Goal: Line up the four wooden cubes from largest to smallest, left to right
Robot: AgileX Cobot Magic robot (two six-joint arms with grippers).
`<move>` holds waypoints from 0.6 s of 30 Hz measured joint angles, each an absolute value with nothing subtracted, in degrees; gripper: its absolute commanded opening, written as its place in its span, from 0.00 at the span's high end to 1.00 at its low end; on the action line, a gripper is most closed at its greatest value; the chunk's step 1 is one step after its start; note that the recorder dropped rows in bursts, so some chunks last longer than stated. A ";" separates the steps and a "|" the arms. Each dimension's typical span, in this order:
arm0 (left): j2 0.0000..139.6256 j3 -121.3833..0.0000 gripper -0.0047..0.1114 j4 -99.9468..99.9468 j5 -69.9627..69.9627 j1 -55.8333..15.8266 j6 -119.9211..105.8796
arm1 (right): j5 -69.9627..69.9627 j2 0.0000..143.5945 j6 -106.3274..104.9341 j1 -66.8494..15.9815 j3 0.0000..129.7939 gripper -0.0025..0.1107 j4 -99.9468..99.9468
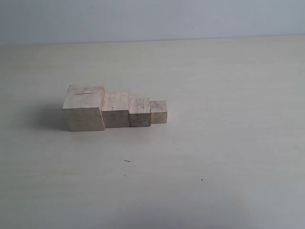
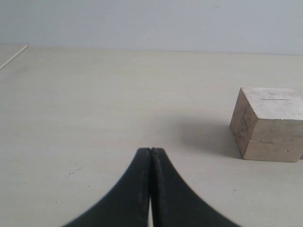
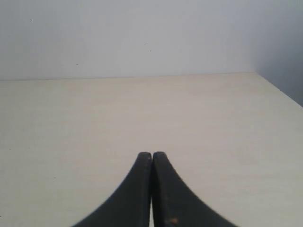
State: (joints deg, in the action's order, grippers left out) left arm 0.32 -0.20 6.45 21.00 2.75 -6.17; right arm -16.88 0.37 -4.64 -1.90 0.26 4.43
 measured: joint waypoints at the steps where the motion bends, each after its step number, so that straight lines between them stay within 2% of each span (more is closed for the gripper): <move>1: 0.32 -0.20 0.96 6.45 21.00 2.75 -6.17 | -16.88 0.37 -4.64 -1.90 0.26 0.98 4.43; 18: 0.32 -0.20 0.96 6.45 21.00 2.75 -6.17 | -19.67 0.37 -4.64 -1.90 0.26 0.98 2.71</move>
